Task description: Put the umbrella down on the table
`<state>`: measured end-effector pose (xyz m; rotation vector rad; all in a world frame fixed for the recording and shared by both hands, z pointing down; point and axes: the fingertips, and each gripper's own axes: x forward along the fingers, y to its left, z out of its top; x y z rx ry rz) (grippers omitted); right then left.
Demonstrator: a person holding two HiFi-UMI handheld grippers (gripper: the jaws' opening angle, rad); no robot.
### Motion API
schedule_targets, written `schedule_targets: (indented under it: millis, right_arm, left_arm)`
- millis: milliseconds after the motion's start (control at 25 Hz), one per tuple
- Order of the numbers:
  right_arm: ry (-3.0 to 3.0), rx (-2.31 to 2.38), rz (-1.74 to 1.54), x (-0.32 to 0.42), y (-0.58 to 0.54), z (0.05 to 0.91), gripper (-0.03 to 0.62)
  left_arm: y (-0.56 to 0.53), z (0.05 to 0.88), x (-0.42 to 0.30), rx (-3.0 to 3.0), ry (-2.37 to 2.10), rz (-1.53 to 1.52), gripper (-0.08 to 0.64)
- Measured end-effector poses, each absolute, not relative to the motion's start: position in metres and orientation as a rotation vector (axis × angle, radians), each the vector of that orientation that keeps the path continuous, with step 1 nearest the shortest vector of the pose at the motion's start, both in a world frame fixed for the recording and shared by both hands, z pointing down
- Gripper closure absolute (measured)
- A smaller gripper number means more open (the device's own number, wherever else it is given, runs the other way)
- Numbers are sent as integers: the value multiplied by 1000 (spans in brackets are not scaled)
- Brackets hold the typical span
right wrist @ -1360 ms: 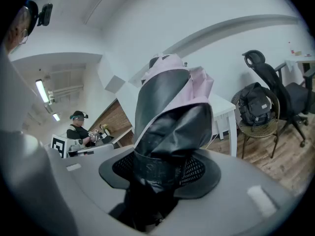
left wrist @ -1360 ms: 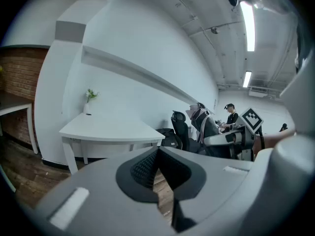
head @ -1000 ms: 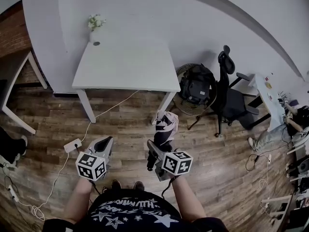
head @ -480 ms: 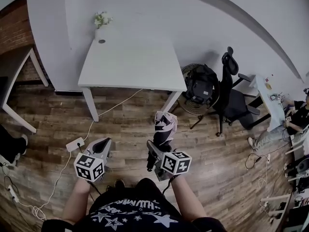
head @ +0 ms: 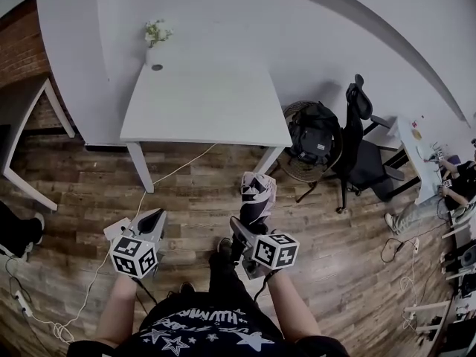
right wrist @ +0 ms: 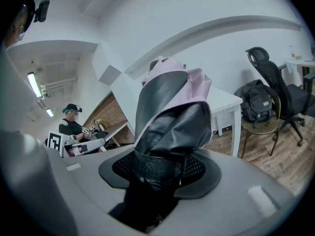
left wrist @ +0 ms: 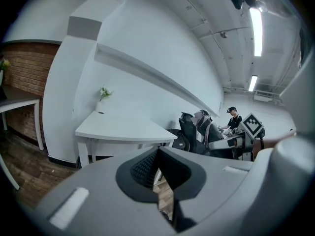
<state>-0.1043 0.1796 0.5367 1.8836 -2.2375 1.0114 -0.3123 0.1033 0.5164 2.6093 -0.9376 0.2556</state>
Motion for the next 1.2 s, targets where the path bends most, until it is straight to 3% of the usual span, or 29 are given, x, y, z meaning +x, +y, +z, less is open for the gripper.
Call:
schedule_targets:
  millis: [1200]
  right_arm:
    - [-2278, 1778, 1112, 128, -48, 565, 353]
  left_arm:
    - [-95, 518, -100, 2575, -1088, 328, 557]
